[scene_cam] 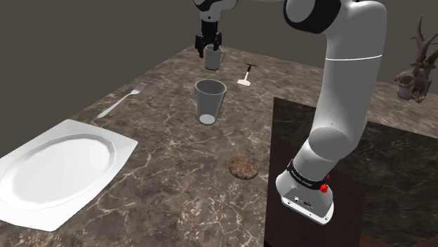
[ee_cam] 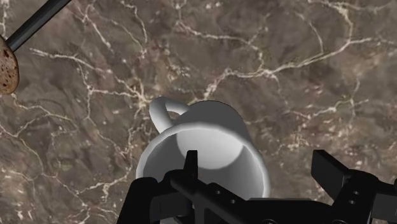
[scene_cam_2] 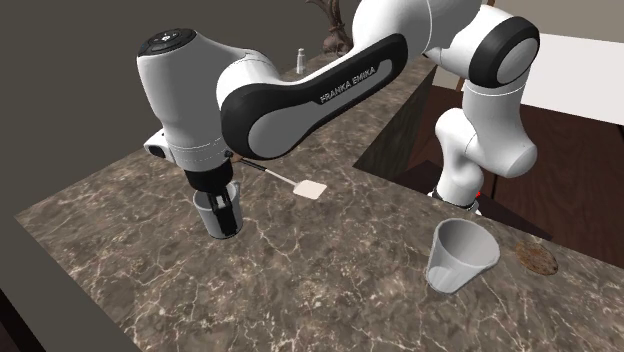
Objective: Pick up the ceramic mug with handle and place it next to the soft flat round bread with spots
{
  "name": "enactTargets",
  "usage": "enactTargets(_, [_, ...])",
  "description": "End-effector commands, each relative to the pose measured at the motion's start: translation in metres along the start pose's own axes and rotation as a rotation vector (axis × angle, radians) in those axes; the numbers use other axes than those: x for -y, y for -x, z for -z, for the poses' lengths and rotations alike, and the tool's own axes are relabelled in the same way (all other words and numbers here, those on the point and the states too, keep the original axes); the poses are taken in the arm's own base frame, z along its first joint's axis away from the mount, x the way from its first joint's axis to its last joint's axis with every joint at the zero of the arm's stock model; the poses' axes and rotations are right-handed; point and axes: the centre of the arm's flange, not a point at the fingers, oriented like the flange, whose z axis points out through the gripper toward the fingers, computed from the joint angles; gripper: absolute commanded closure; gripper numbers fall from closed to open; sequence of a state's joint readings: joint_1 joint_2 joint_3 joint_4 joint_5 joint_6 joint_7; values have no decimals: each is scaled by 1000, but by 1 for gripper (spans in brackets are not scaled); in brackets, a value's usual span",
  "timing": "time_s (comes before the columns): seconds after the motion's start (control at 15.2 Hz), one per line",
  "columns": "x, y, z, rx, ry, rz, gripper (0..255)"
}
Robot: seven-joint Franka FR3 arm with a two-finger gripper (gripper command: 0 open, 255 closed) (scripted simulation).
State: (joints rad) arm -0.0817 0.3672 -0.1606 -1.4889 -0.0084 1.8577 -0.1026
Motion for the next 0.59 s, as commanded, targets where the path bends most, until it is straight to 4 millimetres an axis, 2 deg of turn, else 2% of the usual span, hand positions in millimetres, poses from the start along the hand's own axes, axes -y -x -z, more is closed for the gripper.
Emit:
enactTargets(0.0, [0, 0, 0, 0, 0, 0, 0])
enactTargets(0.13, [0, 0, 0, 0, 0, 0, 0])
enactTargets(0.2, [0, 0, 0, 0, 0, 0, 255])
enactTargets(0.53, [0, 0, 0, 0, 0, 0, 255])
